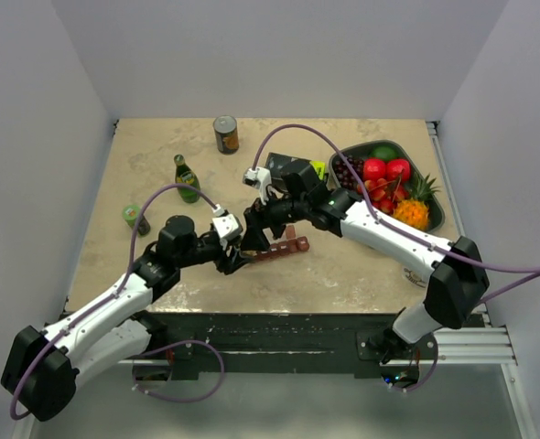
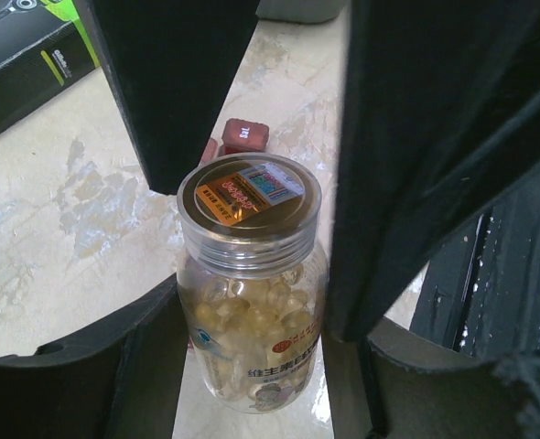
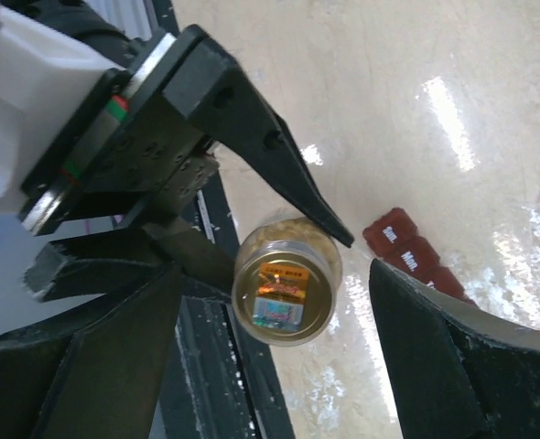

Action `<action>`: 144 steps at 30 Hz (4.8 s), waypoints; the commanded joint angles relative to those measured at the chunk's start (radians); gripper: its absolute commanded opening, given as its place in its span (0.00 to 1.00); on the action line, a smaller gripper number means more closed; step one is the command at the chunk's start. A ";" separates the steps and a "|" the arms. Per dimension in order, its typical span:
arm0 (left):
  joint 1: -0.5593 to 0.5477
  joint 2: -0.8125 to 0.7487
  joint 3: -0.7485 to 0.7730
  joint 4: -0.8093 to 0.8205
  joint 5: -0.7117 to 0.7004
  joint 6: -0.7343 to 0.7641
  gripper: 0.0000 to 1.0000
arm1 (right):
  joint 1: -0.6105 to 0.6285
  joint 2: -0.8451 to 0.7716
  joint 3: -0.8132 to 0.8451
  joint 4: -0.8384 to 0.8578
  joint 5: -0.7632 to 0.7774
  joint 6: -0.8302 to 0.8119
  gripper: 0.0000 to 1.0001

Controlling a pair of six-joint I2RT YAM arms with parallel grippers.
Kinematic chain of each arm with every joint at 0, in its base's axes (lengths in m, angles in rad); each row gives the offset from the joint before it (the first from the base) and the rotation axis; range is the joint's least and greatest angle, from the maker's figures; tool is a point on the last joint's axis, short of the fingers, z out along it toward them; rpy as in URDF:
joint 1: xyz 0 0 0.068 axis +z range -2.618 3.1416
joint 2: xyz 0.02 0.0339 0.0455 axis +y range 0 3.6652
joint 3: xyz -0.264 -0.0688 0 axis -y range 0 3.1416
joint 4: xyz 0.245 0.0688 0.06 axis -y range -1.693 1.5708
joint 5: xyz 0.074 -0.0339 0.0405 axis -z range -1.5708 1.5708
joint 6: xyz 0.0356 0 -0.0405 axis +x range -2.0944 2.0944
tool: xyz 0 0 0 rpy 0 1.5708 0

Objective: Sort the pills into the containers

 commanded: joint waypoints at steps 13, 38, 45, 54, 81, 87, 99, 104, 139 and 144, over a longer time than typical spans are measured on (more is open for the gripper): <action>0.001 -0.031 0.061 -0.035 0.231 0.132 0.00 | 0.008 0.015 0.095 -0.290 -0.239 -0.682 0.00; 0.001 0.026 0.068 -0.021 0.143 0.010 0.00 | -0.138 -0.084 0.054 -0.116 -0.315 -0.357 0.99; 0.001 0.043 0.077 0.040 0.114 -0.063 0.00 | -0.070 -0.094 -0.022 -0.004 -0.031 -0.013 0.99; 0.001 0.052 0.081 0.040 0.099 -0.063 0.00 | -0.015 -0.046 -0.025 0.019 0.017 0.010 0.85; 0.001 0.037 0.030 0.031 0.278 -0.021 0.00 | -0.036 0.118 0.202 -0.683 -0.496 -1.186 0.83; 0.002 0.051 0.039 0.025 0.243 -0.021 0.00 | -0.114 -0.002 0.112 -0.432 -0.510 -0.866 0.99; 0.001 0.058 0.064 0.026 0.080 -0.101 0.00 | -0.075 -0.097 -0.097 0.059 -0.119 -0.096 0.99; 0.001 0.067 0.064 0.028 0.077 -0.109 0.00 | -0.058 -0.078 -0.100 0.092 -0.083 -0.019 0.99; 0.002 0.035 0.013 0.063 0.287 -0.031 0.00 | -0.038 0.040 0.038 -0.431 -0.502 -0.980 0.34; 0.001 0.049 0.004 0.055 0.342 0.000 0.00 | -0.036 0.051 0.052 -0.565 -0.477 -1.197 0.48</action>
